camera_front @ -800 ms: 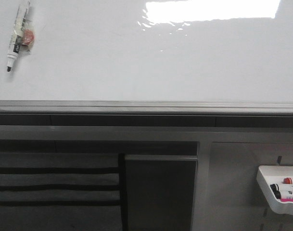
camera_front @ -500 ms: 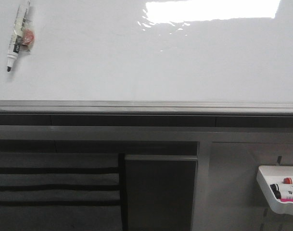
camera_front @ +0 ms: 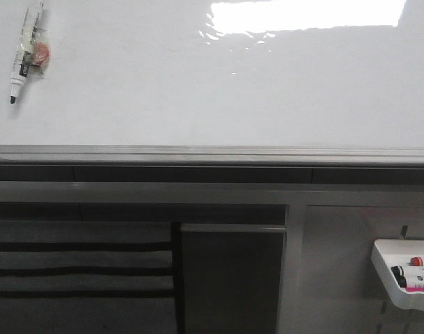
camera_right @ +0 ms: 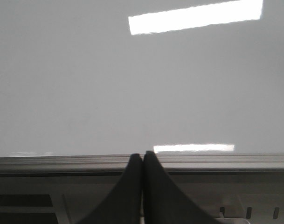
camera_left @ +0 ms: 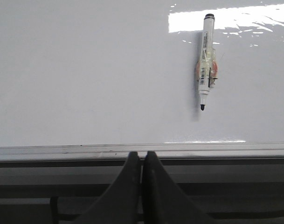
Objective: Write number 3 on whiteboard
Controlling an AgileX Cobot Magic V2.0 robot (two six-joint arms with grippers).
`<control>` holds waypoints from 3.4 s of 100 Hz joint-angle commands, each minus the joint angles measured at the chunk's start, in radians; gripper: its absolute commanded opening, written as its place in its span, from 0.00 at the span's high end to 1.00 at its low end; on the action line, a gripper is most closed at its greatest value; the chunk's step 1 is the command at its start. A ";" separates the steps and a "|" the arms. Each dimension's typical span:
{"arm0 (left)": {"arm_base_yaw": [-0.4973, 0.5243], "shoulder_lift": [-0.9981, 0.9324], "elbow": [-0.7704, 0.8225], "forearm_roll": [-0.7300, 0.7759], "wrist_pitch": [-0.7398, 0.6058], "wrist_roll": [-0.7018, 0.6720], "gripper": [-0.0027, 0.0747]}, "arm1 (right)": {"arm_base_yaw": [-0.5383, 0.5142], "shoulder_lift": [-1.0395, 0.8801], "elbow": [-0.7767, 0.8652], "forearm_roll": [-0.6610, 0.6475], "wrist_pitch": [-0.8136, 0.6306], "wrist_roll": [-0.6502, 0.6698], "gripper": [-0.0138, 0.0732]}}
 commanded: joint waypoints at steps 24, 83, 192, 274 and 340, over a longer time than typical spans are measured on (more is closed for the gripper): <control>0.004 -0.026 0.009 -0.001 -0.078 -0.009 0.99 | -0.007 -0.018 0.025 -0.003 -0.080 -0.004 0.92; 0.004 -0.026 0.009 -0.001 -0.078 -0.009 0.99 | -0.007 -0.018 0.025 -0.003 -0.080 -0.004 0.92; 0.004 0.472 -0.716 -0.067 0.425 0.072 0.99 | -0.007 0.507 -0.686 0.059 0.400 -0.007 0.92; 0.004 0.516 -0.716 -0.056 0.409 0.070 0.59 | -0.007 0.516 -0.684 -0.016 0.392 -0.007 0.39; -0.015 0.525 -0.711 -0.110 0.409 0.070 0.33 | -0.007 0.516 -0.684 -0.017 0.390 -0.007 0.29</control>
